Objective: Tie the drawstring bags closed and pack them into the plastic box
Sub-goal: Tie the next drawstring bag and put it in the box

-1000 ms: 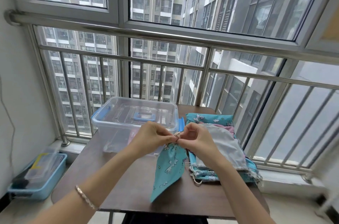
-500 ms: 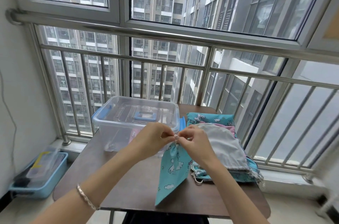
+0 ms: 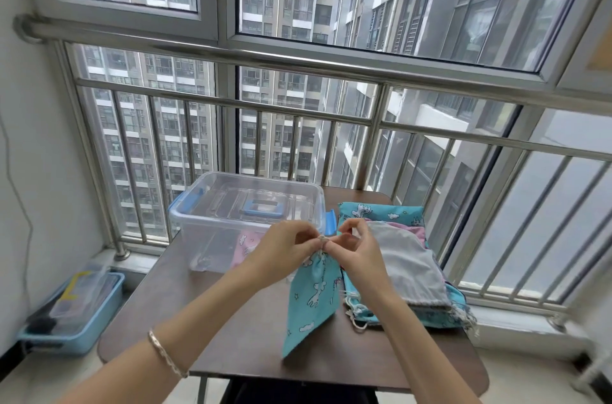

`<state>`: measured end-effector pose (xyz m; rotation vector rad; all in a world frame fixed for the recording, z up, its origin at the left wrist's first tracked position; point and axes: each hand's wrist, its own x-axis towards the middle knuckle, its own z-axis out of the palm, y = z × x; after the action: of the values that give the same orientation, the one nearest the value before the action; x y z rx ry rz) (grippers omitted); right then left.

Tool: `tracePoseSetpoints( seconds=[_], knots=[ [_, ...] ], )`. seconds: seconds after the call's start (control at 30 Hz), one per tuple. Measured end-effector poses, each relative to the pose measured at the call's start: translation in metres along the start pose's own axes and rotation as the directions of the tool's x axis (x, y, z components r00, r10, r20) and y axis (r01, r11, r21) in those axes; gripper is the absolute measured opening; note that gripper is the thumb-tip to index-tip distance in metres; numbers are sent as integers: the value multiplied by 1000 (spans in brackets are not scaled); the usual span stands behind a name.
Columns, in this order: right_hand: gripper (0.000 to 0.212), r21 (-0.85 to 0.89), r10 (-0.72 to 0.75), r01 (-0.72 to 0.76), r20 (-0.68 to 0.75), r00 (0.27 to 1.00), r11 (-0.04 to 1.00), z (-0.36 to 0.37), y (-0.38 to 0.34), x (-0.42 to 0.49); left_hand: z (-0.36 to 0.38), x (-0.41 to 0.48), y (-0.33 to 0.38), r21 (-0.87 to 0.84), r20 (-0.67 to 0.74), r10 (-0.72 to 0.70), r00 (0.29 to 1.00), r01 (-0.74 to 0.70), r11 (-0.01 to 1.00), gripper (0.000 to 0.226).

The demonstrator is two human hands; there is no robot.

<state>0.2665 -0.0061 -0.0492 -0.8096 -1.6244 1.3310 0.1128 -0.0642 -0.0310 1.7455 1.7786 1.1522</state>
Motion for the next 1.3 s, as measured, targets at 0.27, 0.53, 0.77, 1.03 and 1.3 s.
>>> tracePoseSetpoints(
  seconds=[0.27,0.53,0.77,1.03,1.3],
  knots=[
    [13,-419,-397,356,-12,918,835,-2,3,4,-3,1,8,-491,188,-259,947,319,810,14],
    [14,-397,-395,357,-13,919,845,-7,-1,2,-11,-1,8,-490,239,-212,948,306,816,13],
    [14,-486,-383,337,4,924,807,-16,2,4,-14,-1,6,-76,125,-2,992,12,997,9],
    [13,-332,-163,228,212,964,915,-30,5,6,-11,-8,-2,365,-120,163,979,-109,924,11],
    [34,-412,65,52,264,962,910,-23,-2,22,2,-9,4,-86,-106,-16,994,7,996,7]
  ],
)
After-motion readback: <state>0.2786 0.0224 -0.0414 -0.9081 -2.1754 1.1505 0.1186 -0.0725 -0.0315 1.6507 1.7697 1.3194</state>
